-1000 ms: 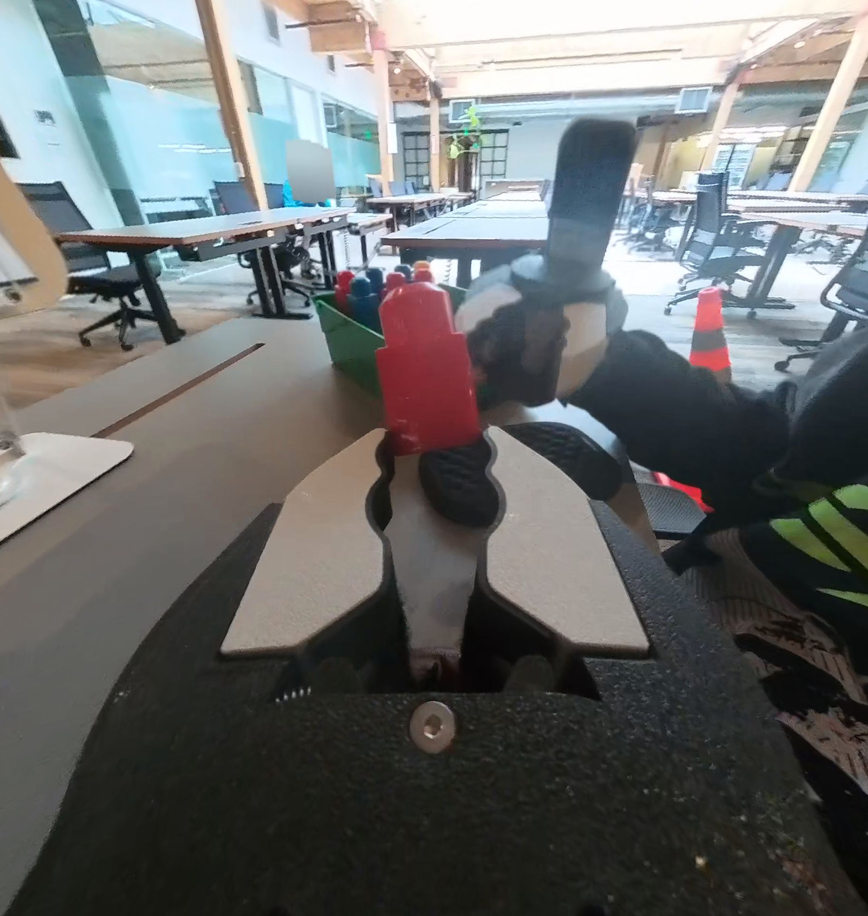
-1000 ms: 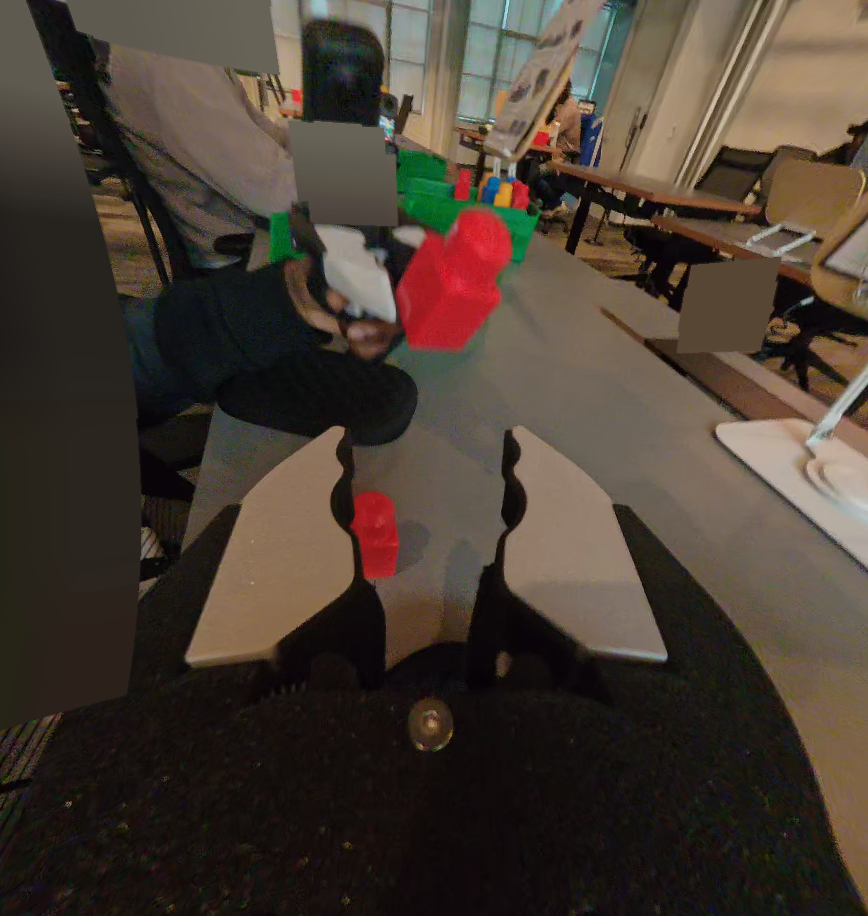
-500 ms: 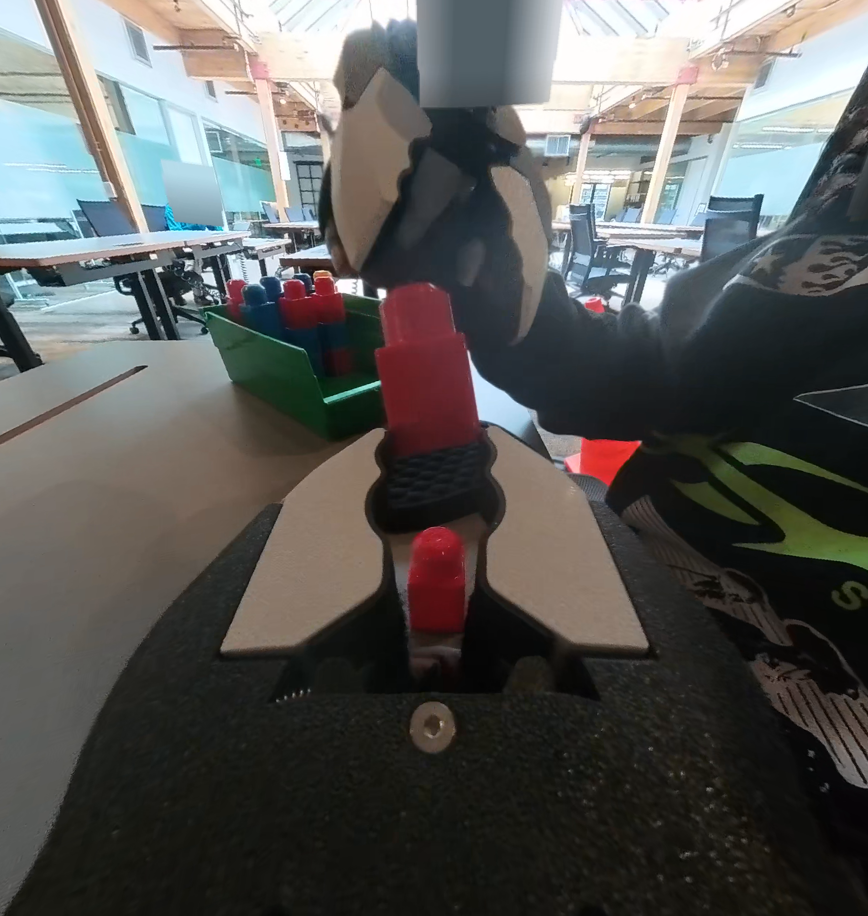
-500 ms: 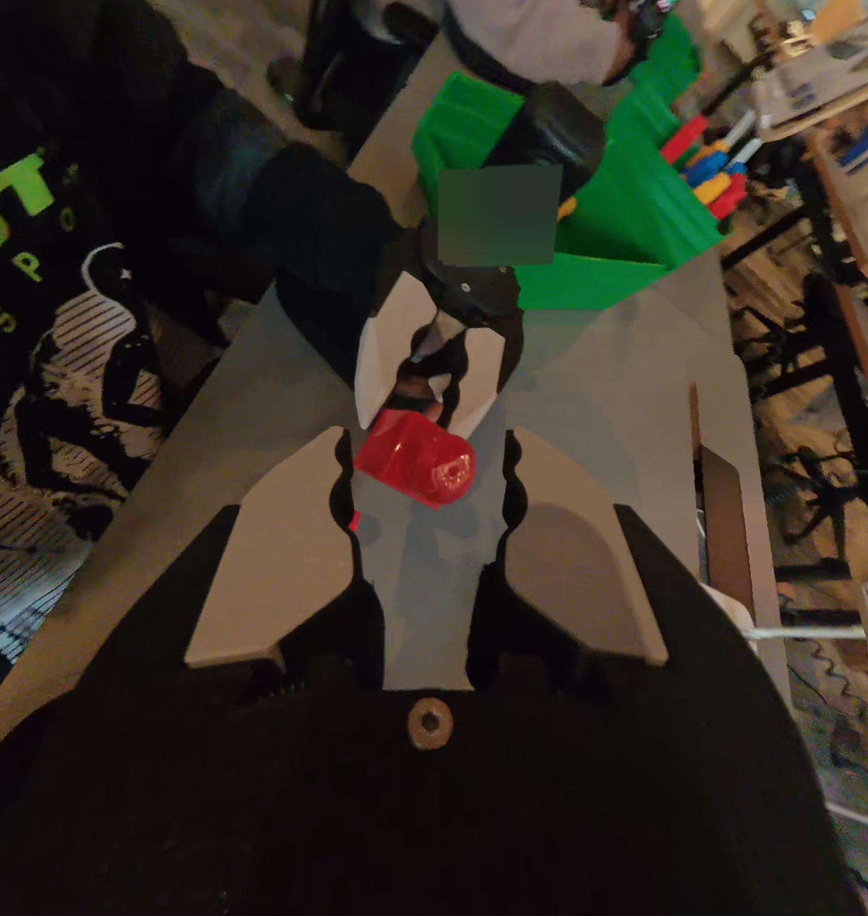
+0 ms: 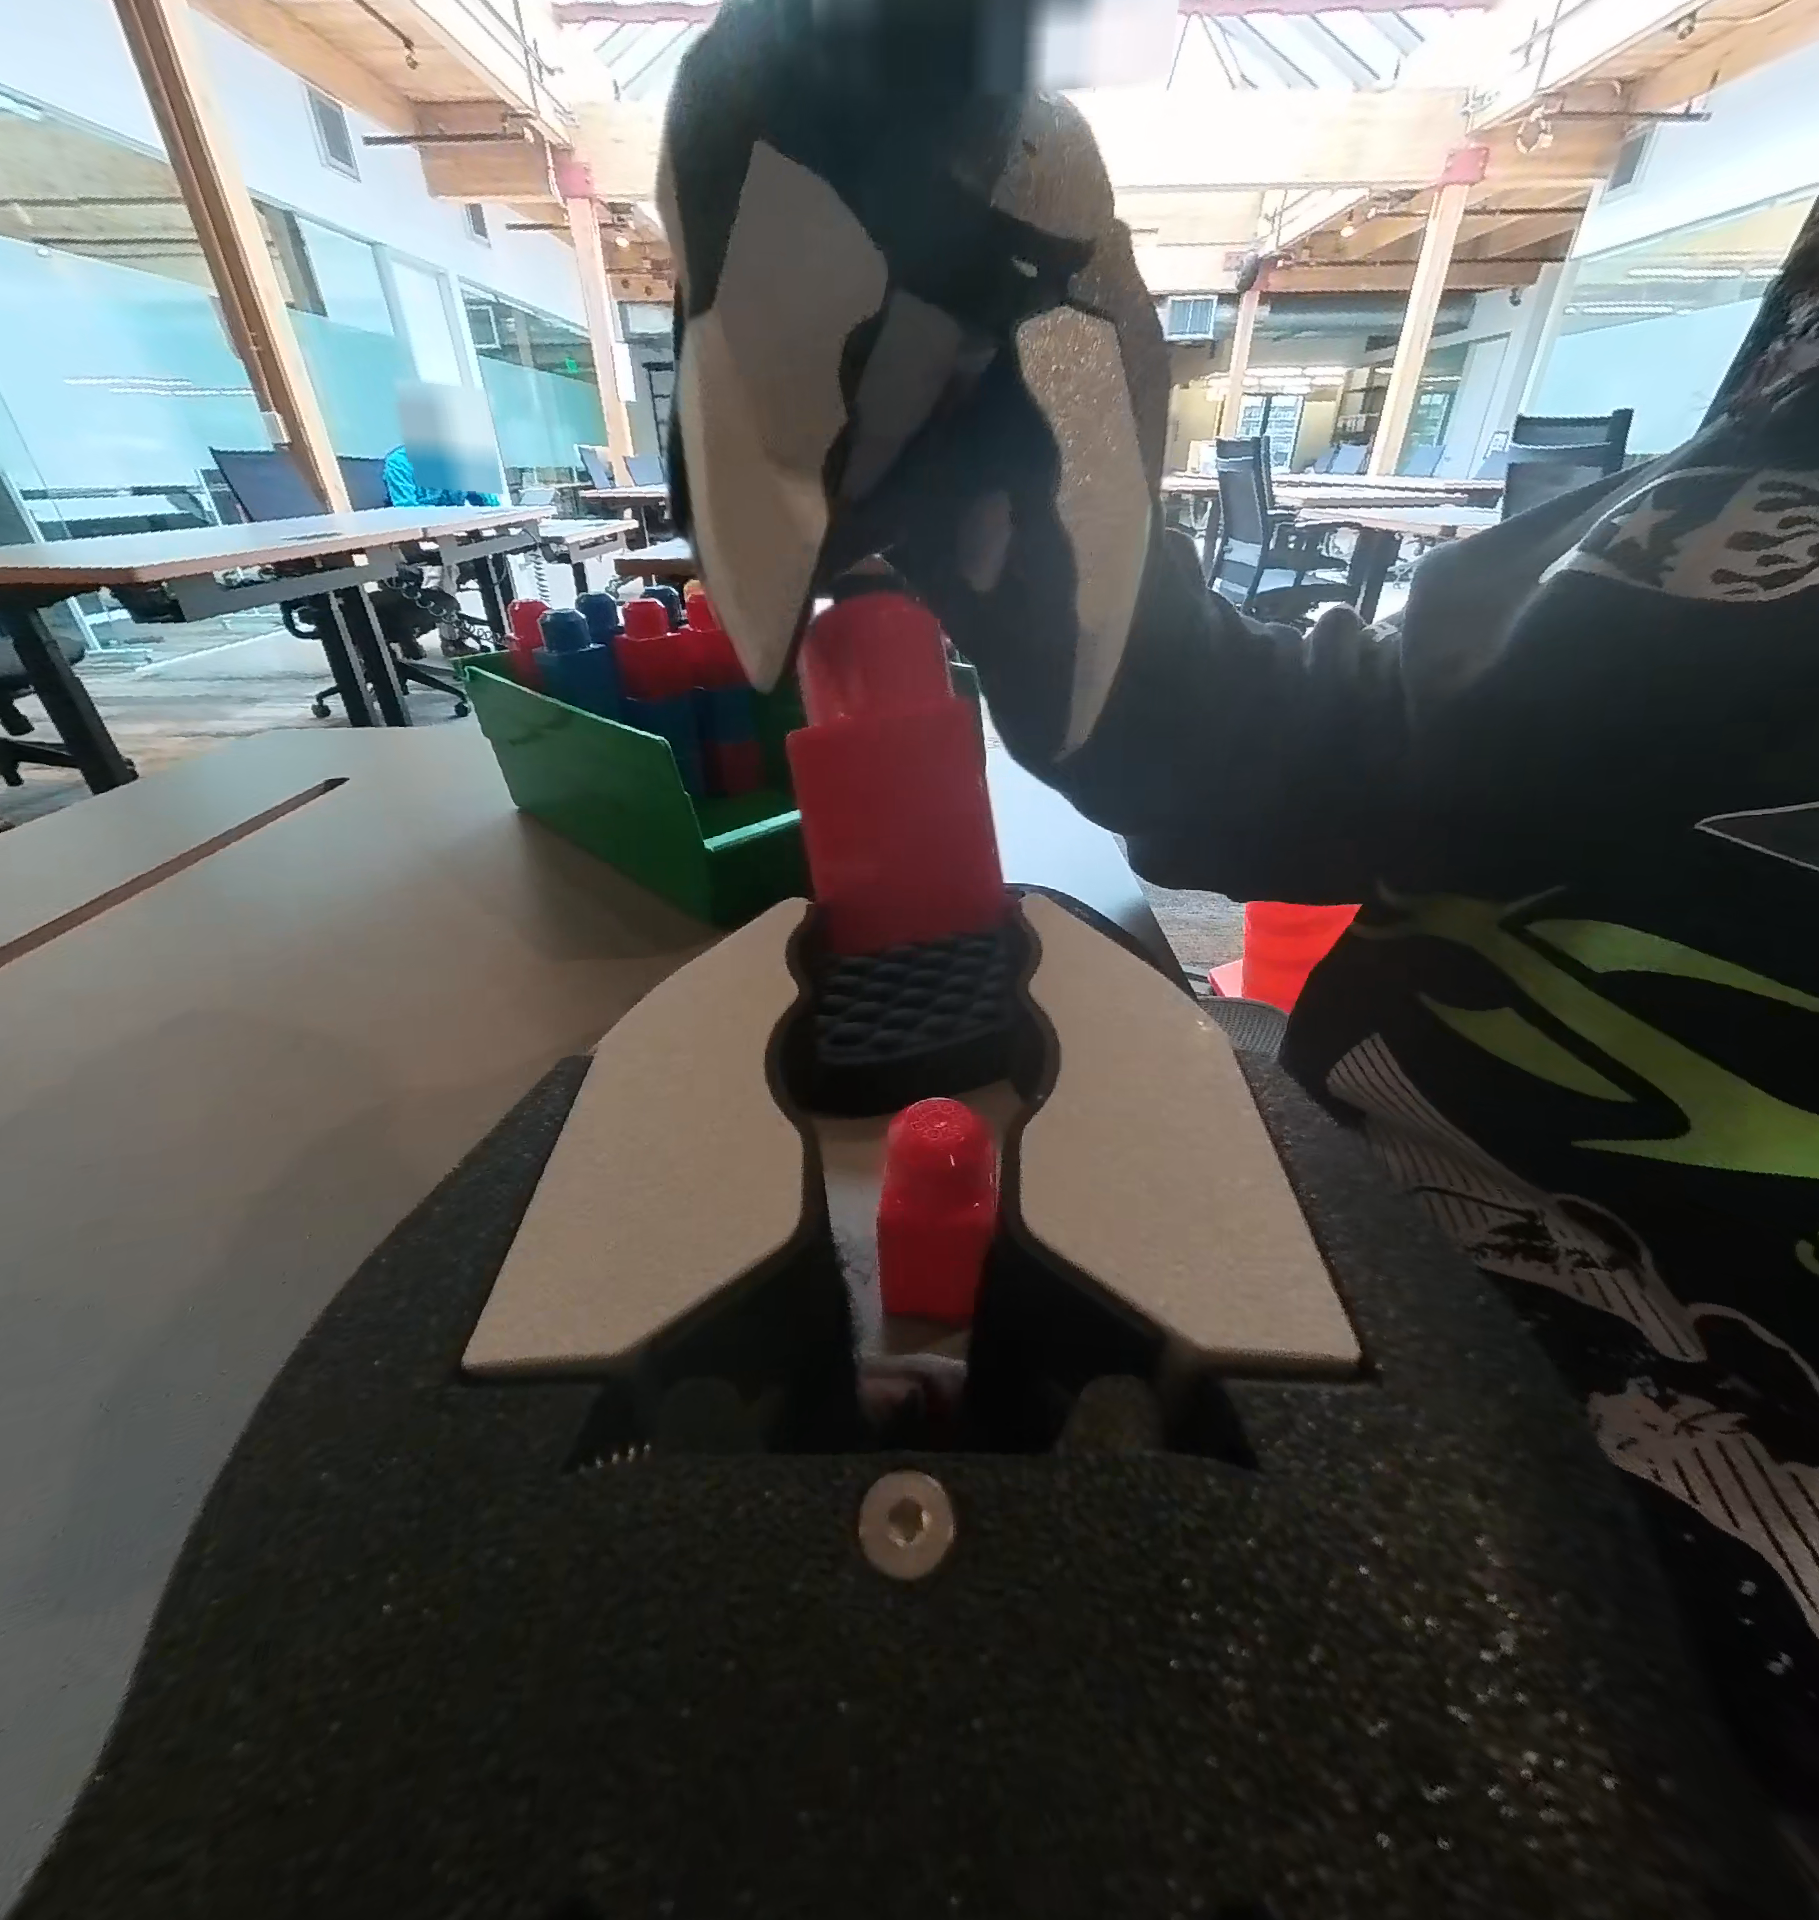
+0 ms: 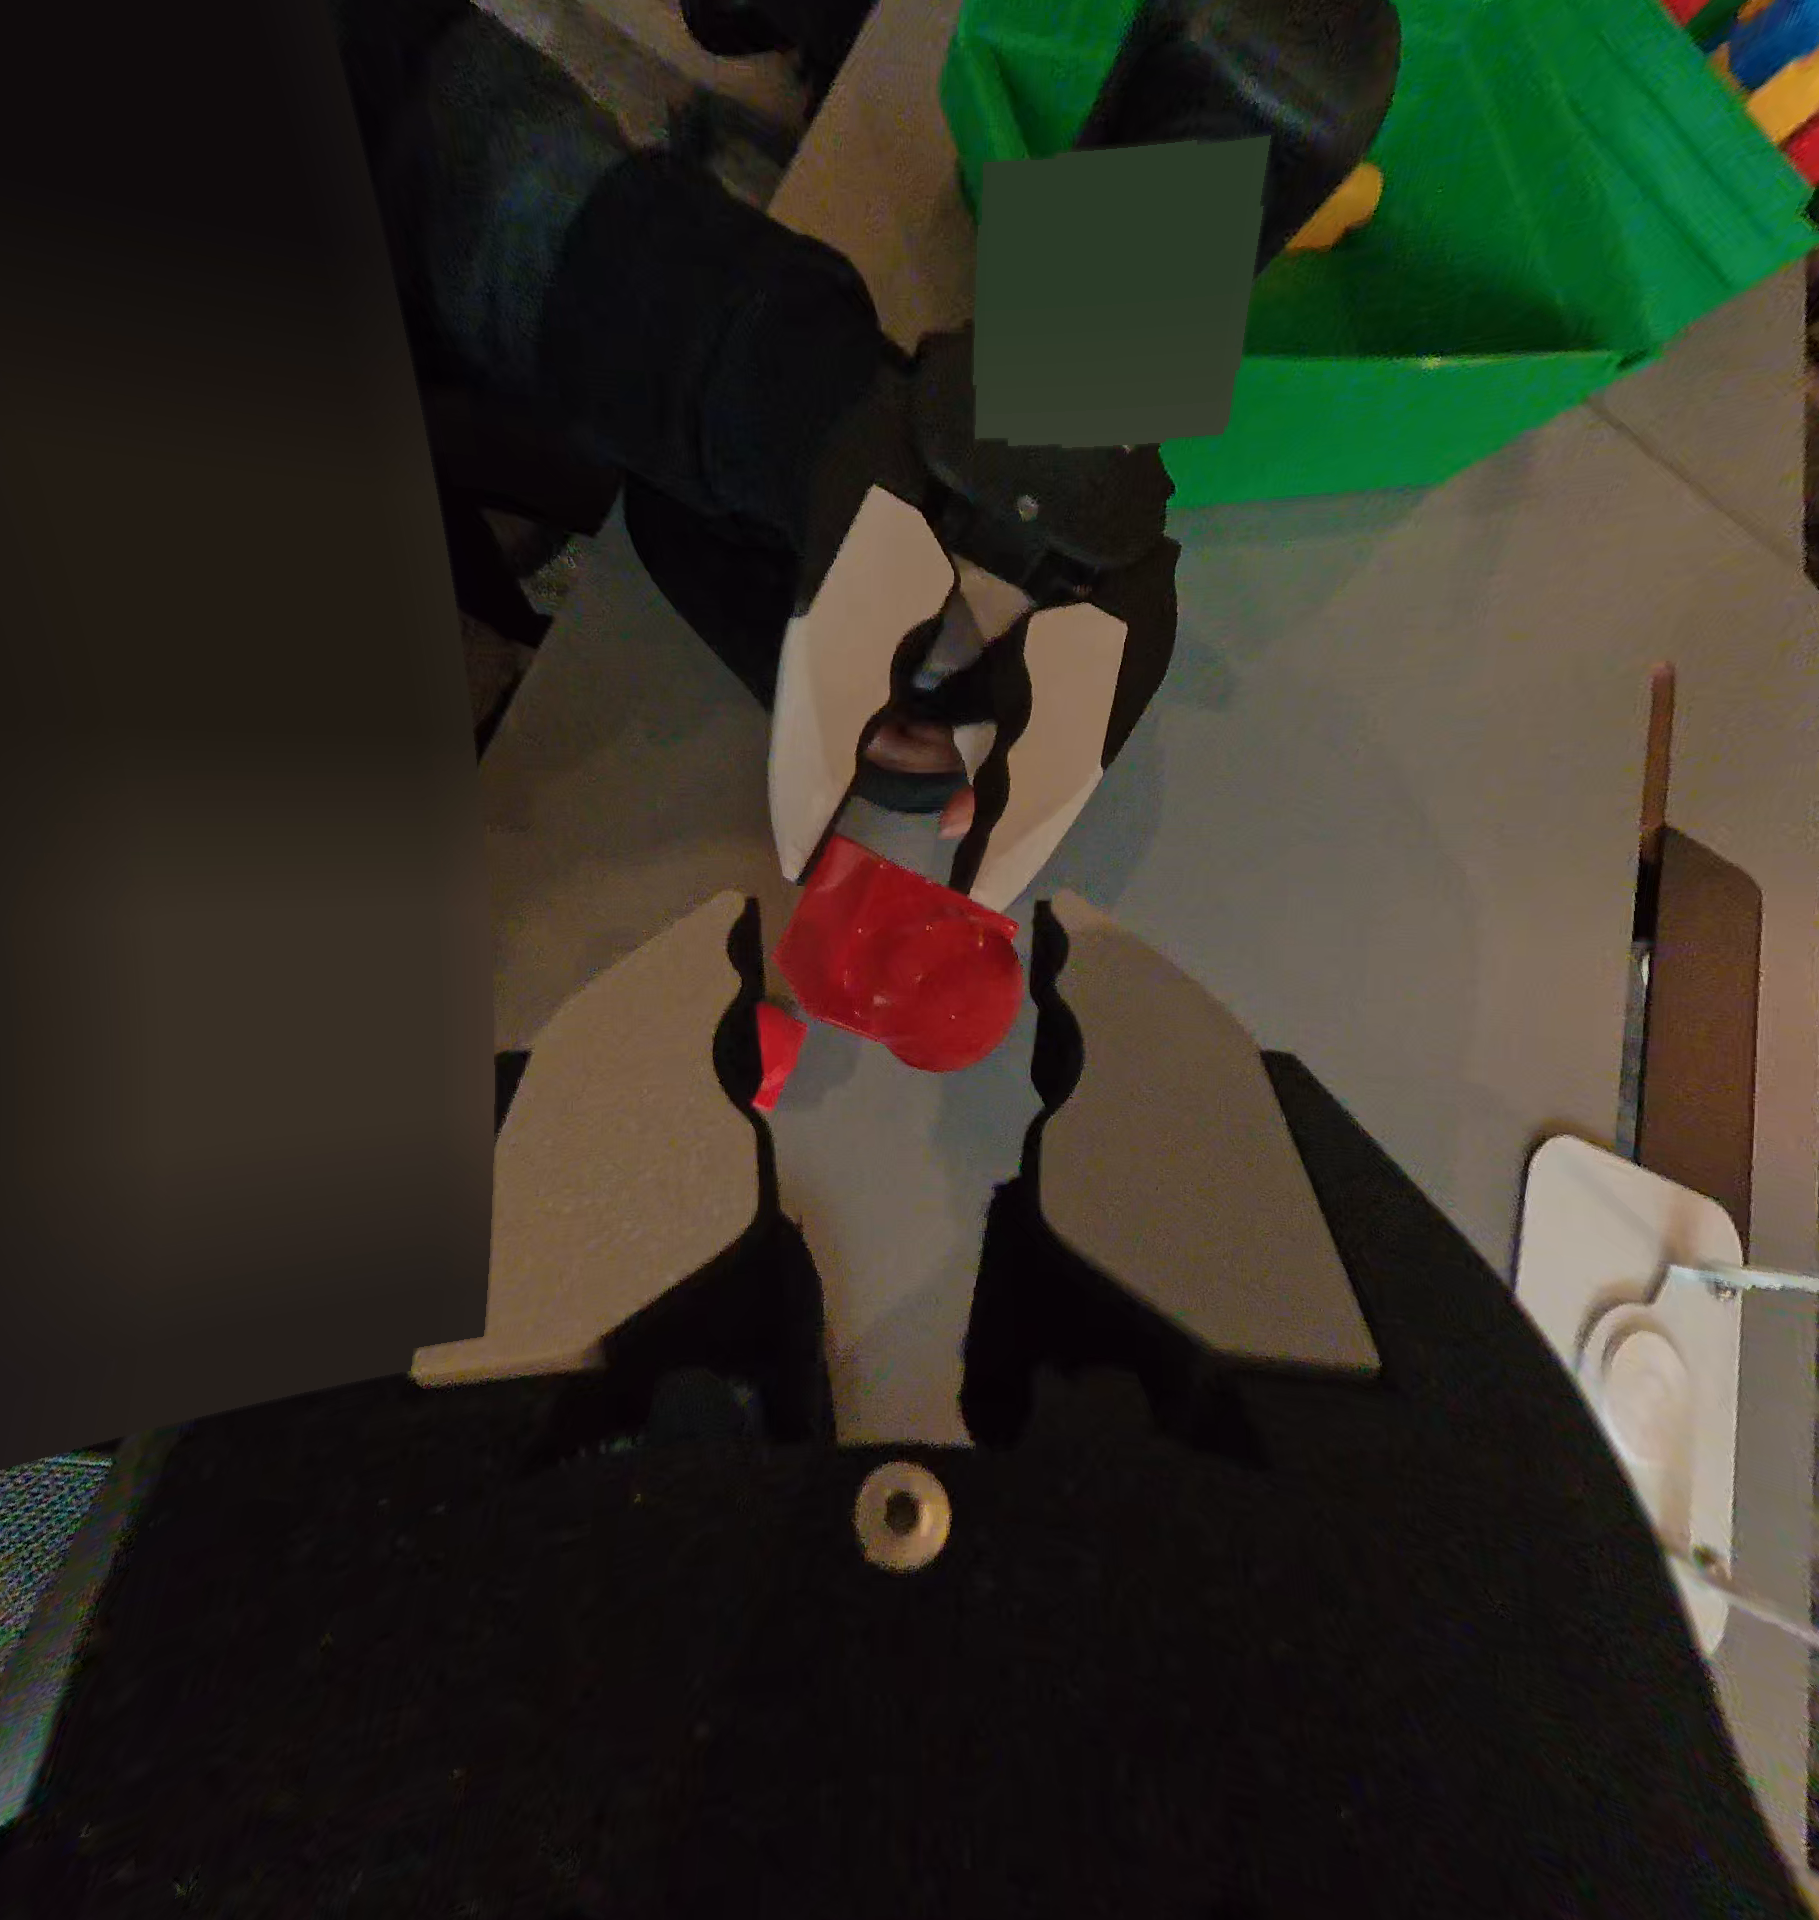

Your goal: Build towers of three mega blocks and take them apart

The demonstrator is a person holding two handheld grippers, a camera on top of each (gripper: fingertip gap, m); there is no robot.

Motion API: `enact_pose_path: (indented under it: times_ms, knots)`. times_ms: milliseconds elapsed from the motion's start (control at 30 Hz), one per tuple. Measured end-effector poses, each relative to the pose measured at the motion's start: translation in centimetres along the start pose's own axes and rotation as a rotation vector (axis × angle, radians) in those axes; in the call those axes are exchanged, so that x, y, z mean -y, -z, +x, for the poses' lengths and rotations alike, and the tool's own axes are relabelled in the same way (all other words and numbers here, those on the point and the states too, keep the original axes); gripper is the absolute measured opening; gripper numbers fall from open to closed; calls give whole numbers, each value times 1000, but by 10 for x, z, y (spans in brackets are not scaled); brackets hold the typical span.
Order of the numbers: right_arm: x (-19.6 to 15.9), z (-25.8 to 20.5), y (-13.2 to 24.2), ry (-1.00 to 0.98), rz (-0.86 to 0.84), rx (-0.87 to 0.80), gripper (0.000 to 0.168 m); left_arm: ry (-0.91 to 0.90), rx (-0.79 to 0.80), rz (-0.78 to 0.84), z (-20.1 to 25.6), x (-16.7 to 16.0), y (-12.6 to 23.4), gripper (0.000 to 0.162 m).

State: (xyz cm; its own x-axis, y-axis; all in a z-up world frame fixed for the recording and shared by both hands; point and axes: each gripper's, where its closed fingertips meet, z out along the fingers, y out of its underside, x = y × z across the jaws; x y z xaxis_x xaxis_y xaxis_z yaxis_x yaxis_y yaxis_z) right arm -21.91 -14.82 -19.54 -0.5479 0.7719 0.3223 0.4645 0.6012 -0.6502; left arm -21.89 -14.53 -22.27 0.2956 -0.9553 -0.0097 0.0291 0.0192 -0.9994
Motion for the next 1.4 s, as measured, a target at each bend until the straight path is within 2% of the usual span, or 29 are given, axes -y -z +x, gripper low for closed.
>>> enact_pose_path:
  times_ms: [33, 233, 333, 500, 733, 900, 1100, 1400]
  knots:
    - [-3, 1, -1, -13, -19, 0, 50, -4, 3, 0, 0, 0, 0, 32]
    - [-12, 1, -9, -191, -48, 46, 56, -70, 22, 6, 1, 2, 1, 32]
    - [-15, -2, -14, -235, -57, 85, 51, -87, 30, -7, 1, 0, 0, 32]
    - [-17, -3, -21, -237, -41, 106, 39, -104, 38, -24, 0, -3, -1, 33]
    - [-20, 4, -20, -233, -38, 51, 37, -85, 65, 0, -5, 0, 1, 35]
    - [-19, 8, -10, -216, -34, 4, 37, -61, 90, -11, -10, -5, 3, 60]
    - [-26, 3, -2, -204, -90, -12, 37, -30, 69, -49, -5, -15, 3, 99]
    - [-40, -10, 4, -224, -184, -9, 37, 3, 17, -73, 11, -23, 7, 124]
